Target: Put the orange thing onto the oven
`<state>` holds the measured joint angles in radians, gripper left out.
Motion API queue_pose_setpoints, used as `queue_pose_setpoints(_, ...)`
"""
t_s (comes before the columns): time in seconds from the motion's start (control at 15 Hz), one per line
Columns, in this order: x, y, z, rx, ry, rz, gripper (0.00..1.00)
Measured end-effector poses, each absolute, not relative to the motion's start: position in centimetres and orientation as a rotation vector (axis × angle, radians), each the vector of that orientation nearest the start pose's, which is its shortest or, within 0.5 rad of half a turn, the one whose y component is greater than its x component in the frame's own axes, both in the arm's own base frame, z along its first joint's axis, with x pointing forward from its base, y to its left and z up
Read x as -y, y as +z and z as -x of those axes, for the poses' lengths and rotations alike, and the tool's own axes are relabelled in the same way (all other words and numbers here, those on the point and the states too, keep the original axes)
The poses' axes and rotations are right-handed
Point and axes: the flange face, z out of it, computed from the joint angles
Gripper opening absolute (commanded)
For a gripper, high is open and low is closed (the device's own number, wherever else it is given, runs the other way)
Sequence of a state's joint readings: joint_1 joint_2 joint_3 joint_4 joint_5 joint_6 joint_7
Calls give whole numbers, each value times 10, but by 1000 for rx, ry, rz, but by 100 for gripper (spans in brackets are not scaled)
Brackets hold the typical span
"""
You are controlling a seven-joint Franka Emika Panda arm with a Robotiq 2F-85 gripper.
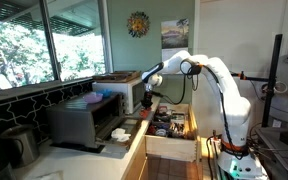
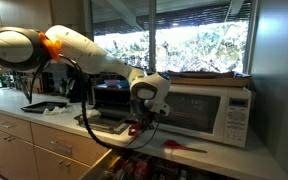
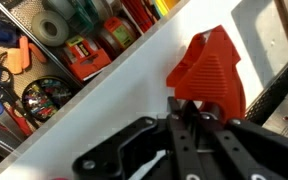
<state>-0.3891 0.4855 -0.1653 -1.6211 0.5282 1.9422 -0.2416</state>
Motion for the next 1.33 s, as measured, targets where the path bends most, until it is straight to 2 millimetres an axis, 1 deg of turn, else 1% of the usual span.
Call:
queue_pose_setpoints(0.2, 298, 364, -582, -670, -37, 2659, 2)
queue_pose_setpoints(0.4, 276, 404, -571, -571, -93, 2685, 2)
queue_pose_setpoints(0.67, 236, 461, -541, -412, -97, 2698, 2)
queue_pose_setpoints(0.73, 227, 473, -533, -379, -93, 2697, 9)
queue_pose_setpoints(0.87, 211, 494, -520, -320, -96, 2691, 9)
queue_pose_setpoints(0.93, 207, 499, -516, -310, -102, 2690, 9)
queue_pose_setpoints(1.0, 205, 500, -514, -305, -103, 2690, 9)
queue_pose_setpoints(1.07, 205, 499, -513, -304, -100, 2689, 2)
queue_pose_setpoints(1.2, 204, 497, -513, -300, -96, 2688, 2)
queue_pose_setpoints(1.33, 193, 502, -516, -265, -89, 2689, 2)
